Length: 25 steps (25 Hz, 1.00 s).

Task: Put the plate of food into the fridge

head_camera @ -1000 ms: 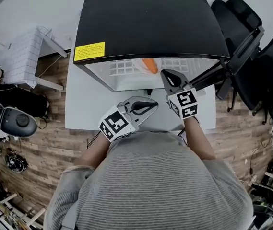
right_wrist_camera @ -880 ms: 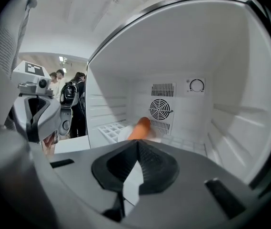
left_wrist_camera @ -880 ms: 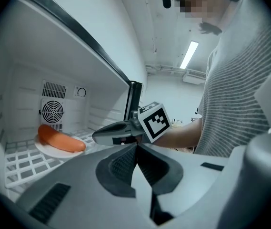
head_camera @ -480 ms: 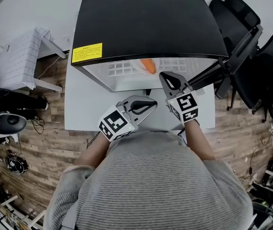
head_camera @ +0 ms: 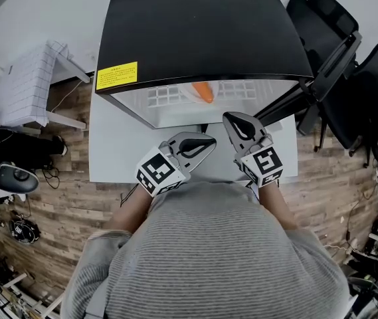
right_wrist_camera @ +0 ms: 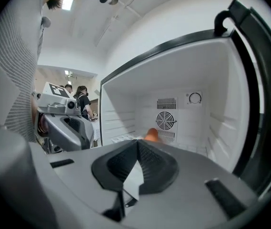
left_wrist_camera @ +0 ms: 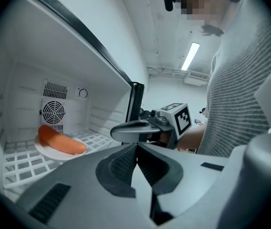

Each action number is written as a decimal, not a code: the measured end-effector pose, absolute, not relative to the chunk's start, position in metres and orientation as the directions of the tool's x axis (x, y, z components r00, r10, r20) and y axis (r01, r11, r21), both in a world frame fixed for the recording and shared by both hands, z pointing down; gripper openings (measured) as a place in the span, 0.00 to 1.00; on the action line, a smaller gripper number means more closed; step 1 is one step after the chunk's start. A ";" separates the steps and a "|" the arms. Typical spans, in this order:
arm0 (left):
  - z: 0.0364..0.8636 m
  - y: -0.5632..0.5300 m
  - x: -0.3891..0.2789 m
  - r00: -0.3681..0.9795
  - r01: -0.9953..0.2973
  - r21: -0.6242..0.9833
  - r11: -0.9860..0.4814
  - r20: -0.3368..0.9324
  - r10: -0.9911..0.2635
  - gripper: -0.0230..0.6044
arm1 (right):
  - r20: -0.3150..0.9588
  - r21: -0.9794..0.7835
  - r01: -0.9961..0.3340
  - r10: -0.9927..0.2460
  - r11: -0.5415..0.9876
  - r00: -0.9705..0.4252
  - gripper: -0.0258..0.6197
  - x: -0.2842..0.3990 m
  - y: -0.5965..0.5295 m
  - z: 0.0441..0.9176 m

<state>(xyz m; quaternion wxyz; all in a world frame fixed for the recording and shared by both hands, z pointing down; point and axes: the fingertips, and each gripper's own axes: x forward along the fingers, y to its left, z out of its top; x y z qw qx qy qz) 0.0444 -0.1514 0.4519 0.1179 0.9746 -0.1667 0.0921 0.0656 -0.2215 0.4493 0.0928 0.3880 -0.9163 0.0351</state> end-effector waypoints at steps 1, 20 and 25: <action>0.452 -0.152 0.044 0.927 -0.349 0.199 -0.916 0.217 -0.306 0.05 | 0.188 0.002 -0.719 -0.707 0.695 -0.682 0.06 0.067 -0.217 0.447; 0.452 -0.150 0.050 0.928 -0.348 0.207 -0.914 0.216 -0.304 0.05 | 0.141 -0.030 -0.743 -0.733 0.669 -0.665 0.06 0.077 -0.179 0.432; 0.454 -0.148 0.049 0.927 -0.350 0.208 -0.913 0.220 -0.305 0.05 | 0.143 -0.048 -0.722 -0.710 0.691 -0.689 0.06 0.070 -0.174 0.434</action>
